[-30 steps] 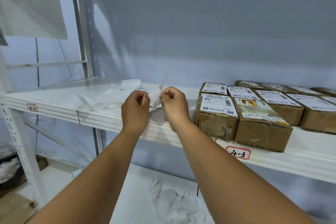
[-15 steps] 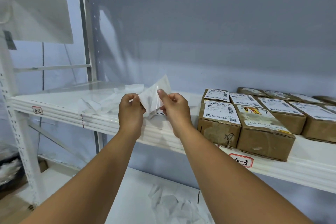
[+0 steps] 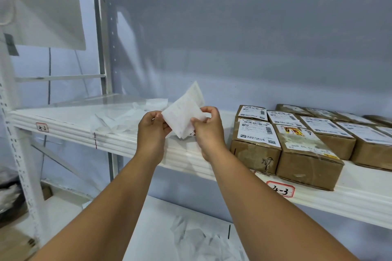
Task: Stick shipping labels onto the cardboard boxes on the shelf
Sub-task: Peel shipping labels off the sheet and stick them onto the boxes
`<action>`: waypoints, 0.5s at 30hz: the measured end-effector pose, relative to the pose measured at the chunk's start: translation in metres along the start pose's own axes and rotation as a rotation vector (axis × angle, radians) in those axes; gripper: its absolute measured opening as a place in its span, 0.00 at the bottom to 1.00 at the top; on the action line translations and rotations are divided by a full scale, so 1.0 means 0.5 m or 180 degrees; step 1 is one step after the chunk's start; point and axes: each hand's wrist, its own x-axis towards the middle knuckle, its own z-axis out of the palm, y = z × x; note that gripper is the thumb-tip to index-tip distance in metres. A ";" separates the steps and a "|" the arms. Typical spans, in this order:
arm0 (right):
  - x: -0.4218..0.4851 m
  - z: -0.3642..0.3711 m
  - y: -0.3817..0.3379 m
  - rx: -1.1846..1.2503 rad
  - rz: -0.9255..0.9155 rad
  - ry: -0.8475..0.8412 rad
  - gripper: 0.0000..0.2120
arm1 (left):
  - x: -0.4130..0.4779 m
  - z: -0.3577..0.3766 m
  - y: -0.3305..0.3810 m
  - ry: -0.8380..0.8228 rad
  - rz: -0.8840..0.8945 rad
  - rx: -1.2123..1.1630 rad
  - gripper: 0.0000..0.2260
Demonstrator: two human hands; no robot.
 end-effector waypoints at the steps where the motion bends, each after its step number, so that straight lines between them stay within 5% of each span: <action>1: -0.001 -0.003 -0.001 0.0011 -0.0013 0.0143 0.12 | 0.001 -0.001 0.001 0.0025 -0.0043 -0.0101 0.10; 9: 0.000 0.005 -0.002 -0.0015 0.0078 0.1265 0.11 | 0.007 -0.016 0.001 0.0493 -0.0394 -0.0645 0.11; 15: 0.000 -0.002 -0.010 0.0368 0.0150 0.1412 0.14 | 0.009 -0.026 0.017 0.0670 -0.0760 -0.2210 0.11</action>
